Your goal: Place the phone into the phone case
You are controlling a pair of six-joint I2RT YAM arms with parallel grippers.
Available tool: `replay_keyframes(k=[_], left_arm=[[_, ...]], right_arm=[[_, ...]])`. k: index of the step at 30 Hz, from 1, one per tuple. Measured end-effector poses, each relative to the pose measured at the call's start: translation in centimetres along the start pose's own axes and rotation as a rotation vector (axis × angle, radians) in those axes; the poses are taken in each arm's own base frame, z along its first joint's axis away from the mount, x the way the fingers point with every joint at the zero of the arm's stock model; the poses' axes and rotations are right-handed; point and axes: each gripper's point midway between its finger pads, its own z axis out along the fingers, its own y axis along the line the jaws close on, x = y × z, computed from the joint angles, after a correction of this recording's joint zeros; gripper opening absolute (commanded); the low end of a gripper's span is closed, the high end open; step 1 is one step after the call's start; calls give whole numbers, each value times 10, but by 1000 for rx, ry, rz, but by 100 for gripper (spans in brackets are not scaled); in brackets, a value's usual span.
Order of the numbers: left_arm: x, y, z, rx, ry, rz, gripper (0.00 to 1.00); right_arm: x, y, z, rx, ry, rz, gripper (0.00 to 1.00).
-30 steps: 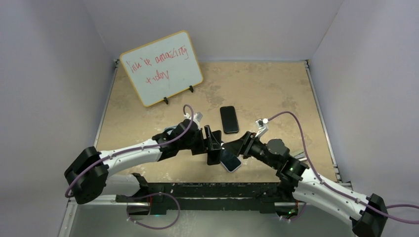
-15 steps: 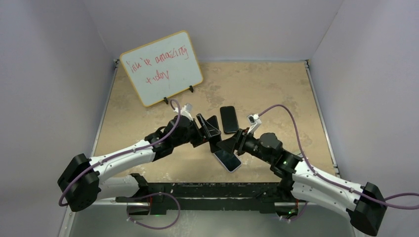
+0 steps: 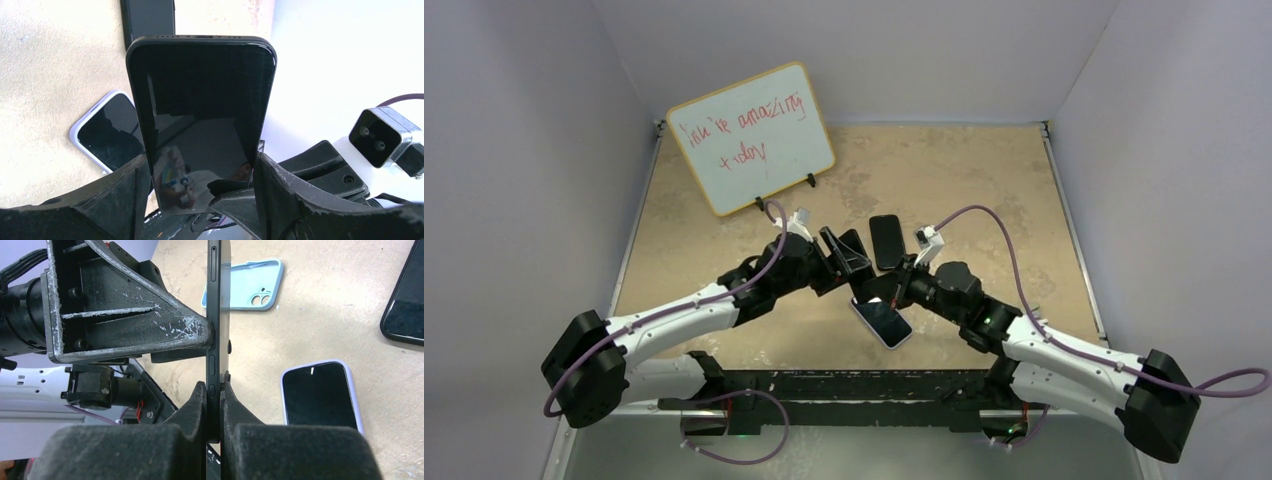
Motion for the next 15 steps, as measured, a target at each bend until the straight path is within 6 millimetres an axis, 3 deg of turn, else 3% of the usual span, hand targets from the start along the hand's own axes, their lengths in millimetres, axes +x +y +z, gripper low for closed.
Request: replay_keyframes(k=[3,6,12,15], left_arm=[[0,3,0,-11,-1,5,69],[0,6,-1,-36,1,30,86],[-5,7,-10,-65,-4,82,95],[-8,19,-13,-107,-3,104,89]], right_arm=[[-1,-4,0,19,-8,-10,0],[-1,-8,0,41,-14,-5,0],[7,-23,0,112,11,20,0],[11,-35,-1,165,23,18,0]])
